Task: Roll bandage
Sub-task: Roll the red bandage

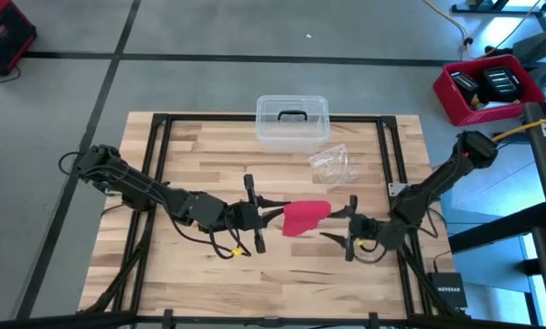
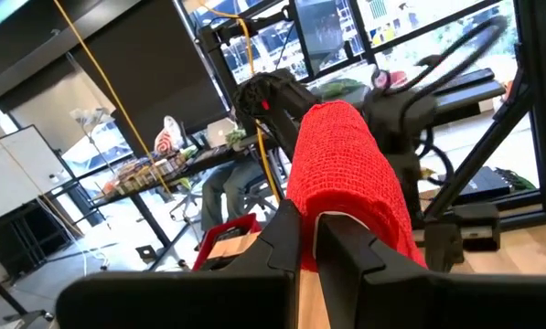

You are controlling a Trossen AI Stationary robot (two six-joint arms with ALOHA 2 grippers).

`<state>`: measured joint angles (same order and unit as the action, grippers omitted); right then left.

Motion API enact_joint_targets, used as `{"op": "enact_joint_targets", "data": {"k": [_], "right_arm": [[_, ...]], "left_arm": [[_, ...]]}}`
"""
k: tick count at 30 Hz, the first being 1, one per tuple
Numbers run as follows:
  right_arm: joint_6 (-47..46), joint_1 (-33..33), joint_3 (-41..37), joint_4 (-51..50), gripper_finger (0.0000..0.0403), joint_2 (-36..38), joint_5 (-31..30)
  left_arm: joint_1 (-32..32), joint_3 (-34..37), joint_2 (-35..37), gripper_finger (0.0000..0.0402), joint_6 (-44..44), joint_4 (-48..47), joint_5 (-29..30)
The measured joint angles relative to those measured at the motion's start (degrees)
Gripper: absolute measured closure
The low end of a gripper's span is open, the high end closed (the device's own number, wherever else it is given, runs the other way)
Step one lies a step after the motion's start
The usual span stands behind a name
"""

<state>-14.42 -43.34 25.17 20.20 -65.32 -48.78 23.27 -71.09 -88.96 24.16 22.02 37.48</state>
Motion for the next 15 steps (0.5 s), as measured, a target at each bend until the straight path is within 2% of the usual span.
{"op": "enact_joint_targets", "data": {"k": [4, 9, 15], "right_arm": [[1.85, 3.94, -2.34, 9.29, 0.0162, -1.16, 8.15], [4.80, 5.65, -2.36, 18.06, 0.0162, -3.05, 17.67], [7.50, 6.75, -2.34, 20.08, 0.0176, -5.62, 15.33]], "left_arm": [[0.00, 0.00, 0.01, 0.0389, -0.16, -0.02, 0.00], [0.00, 0.00, 0.01, 0.0389, -0.39, -0.07, 0.01], [0.00, 0.00, 0.01, 0.0389, -0.39, -0.04, -0.01]]}}
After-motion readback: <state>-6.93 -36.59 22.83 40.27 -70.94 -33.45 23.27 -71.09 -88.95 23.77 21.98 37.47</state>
